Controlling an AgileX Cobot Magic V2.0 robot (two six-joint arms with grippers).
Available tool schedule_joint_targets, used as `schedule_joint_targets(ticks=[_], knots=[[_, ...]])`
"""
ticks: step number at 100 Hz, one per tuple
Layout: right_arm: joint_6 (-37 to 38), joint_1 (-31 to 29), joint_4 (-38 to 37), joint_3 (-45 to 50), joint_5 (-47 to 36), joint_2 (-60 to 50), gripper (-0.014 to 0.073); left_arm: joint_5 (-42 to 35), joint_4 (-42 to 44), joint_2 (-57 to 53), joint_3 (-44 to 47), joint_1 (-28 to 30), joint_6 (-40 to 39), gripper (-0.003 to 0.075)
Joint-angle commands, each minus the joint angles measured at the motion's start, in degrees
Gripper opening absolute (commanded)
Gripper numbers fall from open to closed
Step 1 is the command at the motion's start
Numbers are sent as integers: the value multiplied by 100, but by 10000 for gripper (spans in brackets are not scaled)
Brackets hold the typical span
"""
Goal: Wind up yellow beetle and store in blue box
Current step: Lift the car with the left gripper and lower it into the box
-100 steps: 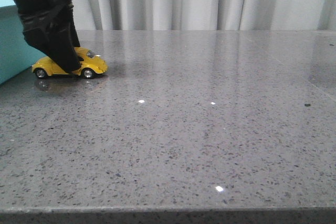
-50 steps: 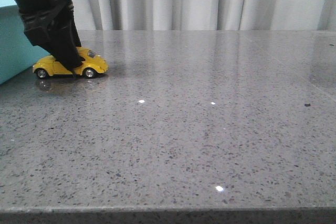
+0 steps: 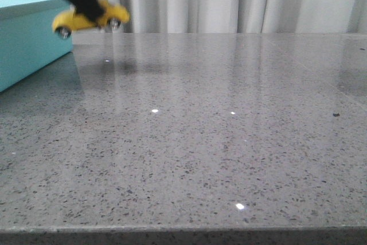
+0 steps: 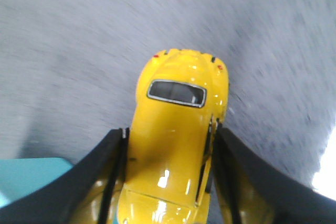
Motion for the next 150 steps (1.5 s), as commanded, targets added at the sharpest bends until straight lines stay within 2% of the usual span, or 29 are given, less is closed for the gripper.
schedule_joint_targets(ticks=[1, 16, 35, 68, 97, 150], knots=[[-62, -2, -74, -127, -270, -188, 447, -263, -128, -446, -554, 36, -496, 138], [-62, -2, -74, -127, -270, -188, 447, -268, -43, -634, -1014, 237, -1287, 138], [-62, -2, -74, -127, -270, -188, 447, -152, 304, -854, -1120, 915, -2979, 139], [-62, -2, -74, -127, -270, -188, 447, 973, 419, -605, -1120, 2156, -4217, 139], [-66, -2, -74, 23, -290, -188, 447, 1568, 546, 15, -1120, 2356, -4342, 139], [-66, -2, -74, 157, -437, -188, 447, 1870, 546, 893, -1120, 2356, -4476, 140]])
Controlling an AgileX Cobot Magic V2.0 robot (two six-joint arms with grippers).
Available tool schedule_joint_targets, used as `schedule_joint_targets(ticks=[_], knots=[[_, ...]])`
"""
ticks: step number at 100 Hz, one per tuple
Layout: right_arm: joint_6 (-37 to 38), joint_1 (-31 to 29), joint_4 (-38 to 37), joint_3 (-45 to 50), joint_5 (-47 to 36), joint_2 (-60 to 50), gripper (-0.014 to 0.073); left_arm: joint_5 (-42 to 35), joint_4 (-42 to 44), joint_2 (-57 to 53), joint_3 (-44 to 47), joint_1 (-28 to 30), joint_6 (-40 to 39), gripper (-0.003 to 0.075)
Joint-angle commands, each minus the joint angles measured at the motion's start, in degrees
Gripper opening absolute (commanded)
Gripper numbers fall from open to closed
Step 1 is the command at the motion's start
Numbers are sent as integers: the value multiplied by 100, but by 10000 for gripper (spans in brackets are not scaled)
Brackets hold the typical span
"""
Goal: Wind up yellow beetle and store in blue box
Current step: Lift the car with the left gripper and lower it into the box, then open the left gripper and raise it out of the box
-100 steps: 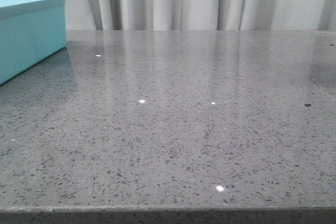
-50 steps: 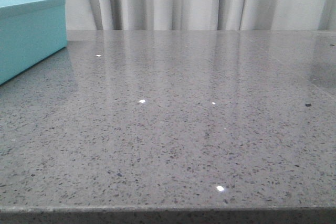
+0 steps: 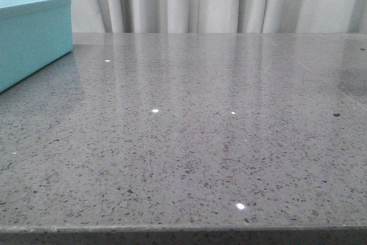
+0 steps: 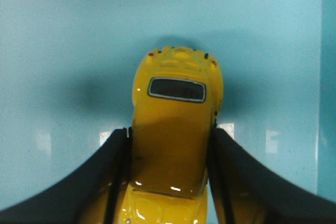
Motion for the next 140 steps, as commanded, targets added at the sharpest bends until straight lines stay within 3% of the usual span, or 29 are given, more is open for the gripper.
schedule_joint_targets(ticks=[1, 12, 27, 37, 64, 87, 105, 125, 140], knots=[[-56, -2, -74, -116, -351, -188, 447, 20, -36, -245, -184, 15, -65, 141], [-56, -2, -74, -116, -358, -188, 447, 6, -57, -242, -184, 15, -65, 181], [-56, -2, -74, -116, -363, -188, 447, 6, -57, -242, -184, 15, -65, 341], [-56, -2, -74, -116, -363, -188, 447, 18, -57, -242, -184, 15, -65, 408], [-143, -2, -82, -102, -530, -282, 447, -6, -132, -450, -184, 15, -16, 412], [-267, -2, -133, 409, -1262, -828, 447, -339, -603, -1217, -184, 15, 314, 405], [-267, -2, -264, 1169, -1992, -1432, 383, -598, -863, -1941, -184, 15, 429, 319], [-267, -2, -285, 1931, -2567, -2054, 190, -770, -1470, -2705, 121, 15, 896, 142], [-267, -2, -285, 2490, -2884, -2506, 31, -1036, -1839, -3381, 849, 15, 1158, -11]])
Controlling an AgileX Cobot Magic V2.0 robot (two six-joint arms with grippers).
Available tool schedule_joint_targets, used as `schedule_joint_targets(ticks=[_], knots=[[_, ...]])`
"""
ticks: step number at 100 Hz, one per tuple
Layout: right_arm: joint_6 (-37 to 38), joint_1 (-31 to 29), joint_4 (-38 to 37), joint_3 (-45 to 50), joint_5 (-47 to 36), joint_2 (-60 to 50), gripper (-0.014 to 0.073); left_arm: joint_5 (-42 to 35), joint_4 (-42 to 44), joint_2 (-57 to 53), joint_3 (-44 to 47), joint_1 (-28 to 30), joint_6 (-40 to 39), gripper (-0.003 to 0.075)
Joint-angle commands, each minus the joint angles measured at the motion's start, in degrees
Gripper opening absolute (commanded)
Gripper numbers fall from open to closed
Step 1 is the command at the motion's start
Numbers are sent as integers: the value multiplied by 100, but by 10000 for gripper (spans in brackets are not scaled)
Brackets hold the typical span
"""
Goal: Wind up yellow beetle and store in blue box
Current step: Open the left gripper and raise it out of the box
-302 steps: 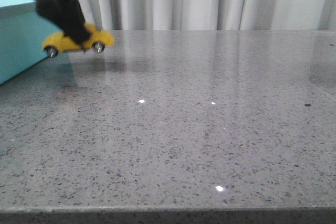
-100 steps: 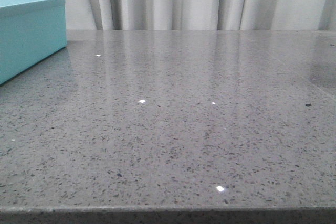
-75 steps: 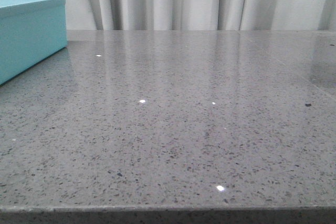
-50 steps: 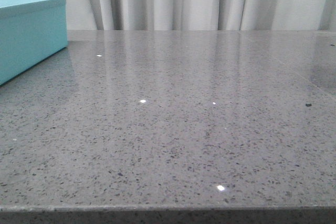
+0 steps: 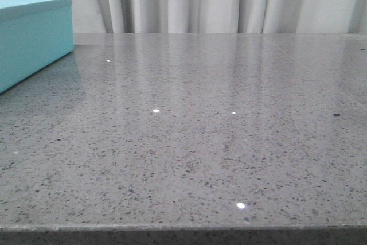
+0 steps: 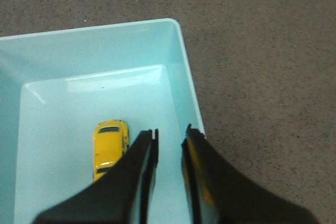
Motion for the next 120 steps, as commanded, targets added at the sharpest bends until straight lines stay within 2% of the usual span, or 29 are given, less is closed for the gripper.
schedule_joint_targets(ticks=[1, 13, 44, 81, 102, 120], knots=[[-60, -2, -129, 135, -615, -309, 24, -476, -373, -556, 271, 15, 187, -17], [-60, -2, -146, 593, -932, -698, -74, -788, -429, -1169, 1095, 15, 303, -18], [-60, -2, -203, 1657, -1656, -1626, -67, -2160, -429, -2994, 3653, 15, 444, -19], [-60, -2, -210, 2894, -3008, -2446, -67, -3804, -429, -5258, 6313, 15, 495, -18], [-60, -2, -244, 3471, -3367, -2724, -67, -4264, -429, -6207, 7303, 15, 495, -18], [-60, -2, -580, 3982, -4009, -2963, -67, -4330, -429, -6690, 7717, 15, 495, -18]])
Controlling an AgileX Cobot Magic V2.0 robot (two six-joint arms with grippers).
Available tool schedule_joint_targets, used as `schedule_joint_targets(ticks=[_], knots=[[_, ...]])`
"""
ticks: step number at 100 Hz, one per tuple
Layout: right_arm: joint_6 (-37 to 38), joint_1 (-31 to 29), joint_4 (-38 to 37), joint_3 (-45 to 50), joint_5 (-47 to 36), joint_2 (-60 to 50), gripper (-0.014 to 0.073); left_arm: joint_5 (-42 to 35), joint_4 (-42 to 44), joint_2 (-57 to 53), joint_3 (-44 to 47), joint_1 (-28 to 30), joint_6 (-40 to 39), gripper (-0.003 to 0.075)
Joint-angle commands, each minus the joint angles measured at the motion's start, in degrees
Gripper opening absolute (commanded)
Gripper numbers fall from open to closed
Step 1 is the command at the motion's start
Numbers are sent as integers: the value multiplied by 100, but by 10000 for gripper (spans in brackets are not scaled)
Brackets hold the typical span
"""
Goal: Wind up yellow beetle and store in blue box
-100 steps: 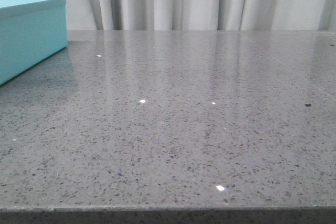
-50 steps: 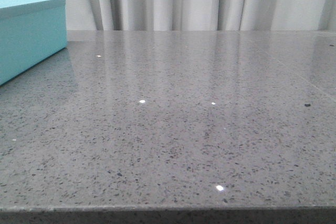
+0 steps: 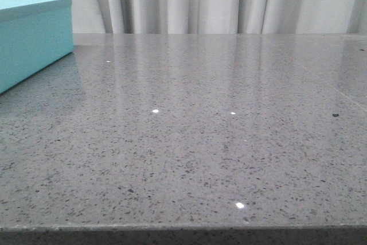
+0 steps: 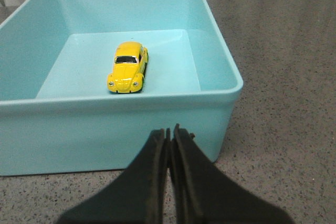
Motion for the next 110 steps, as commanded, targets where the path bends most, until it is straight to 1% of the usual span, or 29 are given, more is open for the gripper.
schedule_joint_targets(ticks=[1, 12, 101, 110], knots=[[-50, -2, -235, 39, -812, -80, -67, -536, -136, -103, -16, 15, -4, -18], [-50, -2, -235, 166, -866, -206, -67, -587, -136, -226, 47, 15, -4, -18], [-50, -2, -235, 167, -796, -207, -67, -574, -136, -234, 134, 15, -4, -18], [-50, -2, -235, 167, -796, -207, -67, -623, 17, -372, 184, 15, -14, -18]])
